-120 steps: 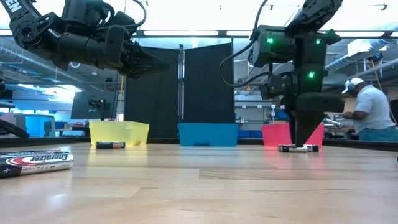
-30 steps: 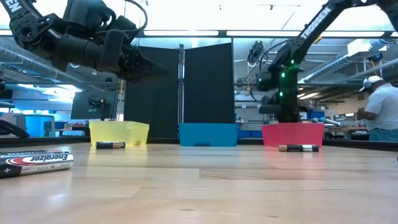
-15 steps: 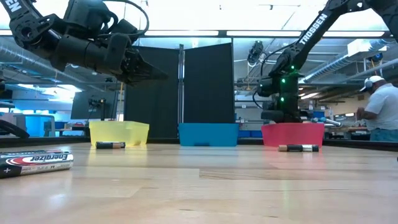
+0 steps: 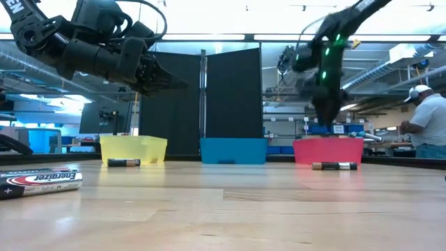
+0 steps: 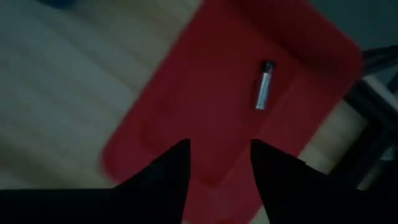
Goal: Sort batteries
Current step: Put the black battery into the yellow bin
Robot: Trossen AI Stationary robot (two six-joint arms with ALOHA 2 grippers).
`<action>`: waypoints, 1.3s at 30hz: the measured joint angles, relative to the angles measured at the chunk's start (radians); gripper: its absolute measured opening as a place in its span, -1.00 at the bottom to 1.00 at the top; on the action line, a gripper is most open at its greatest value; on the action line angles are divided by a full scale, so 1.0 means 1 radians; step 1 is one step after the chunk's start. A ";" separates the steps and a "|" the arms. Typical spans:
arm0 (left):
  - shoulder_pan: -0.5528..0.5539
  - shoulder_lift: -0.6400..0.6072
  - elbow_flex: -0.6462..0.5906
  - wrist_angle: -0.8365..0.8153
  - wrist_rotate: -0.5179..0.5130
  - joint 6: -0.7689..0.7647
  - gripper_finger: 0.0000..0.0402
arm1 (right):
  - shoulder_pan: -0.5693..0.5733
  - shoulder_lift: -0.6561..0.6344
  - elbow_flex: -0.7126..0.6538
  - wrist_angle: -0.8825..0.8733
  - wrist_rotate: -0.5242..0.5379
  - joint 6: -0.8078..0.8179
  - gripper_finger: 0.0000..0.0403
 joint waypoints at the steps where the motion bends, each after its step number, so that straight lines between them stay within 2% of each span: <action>1: 0.000 0.000 0.000 0.000 0.000 0.000 -0.96 | 0.024 -0.032 0.000 -0.008 0.000 0.008 -0.20; 5: 0.000 0.000 0.007 -0.040 0.011 0.007 -0.96 | 0.162 -0.131 0.000 -0.013 -0.001 0.035 -0.52; 9: -0.007 0.000 0.067 -0.216 0.058 0.045 -0.96 | 0.318 -0.168 0.000 0.037 -0.001 0.060 -0.90; 11: -0.016 0.000 0.116 -0.335 0.066 0.053 -0.96 | 0.387 -0.168 0.000 0.070 -0.001 0.059 -0.95; 14: -0.035 0.000 0.202 -0.538 0.067 0.055 -0.96 | 0.462 -0.150 -0.002 0.134 -0.001 0.059 -0.90; 20: -0.101 0.000 0.387 -0.998 0.069 -0.010 -0.96 | 0.562 -0.142 -0.111 0.396 -0.001 0.087 -0.96; 23: -0.145 0.000 0.461 -1.191 0.070 -0.139 -0.96 | 0.615 -0.141 -0.181 0.509 -0.001 0.113 -0.94; 27: -0.225 0.000 0.501 -1.380 0.088 -0.389 -0.96 | 0.674 -0.141 -0.259 0.610 -0.002 0.115 -0.88; 34: -0.390 0.000 0.502 -1.431 0.114 -0.866 -0.92 | 0.719 -0.142 -0.348 0.752 -0.001 0.077 -0.94; 39: -0.491 0.000 0.502 -1.435 0.025 -1.113 -0.77 | 0.721 -0.142 -0.392 0.814 -0.001 0.047 -0.90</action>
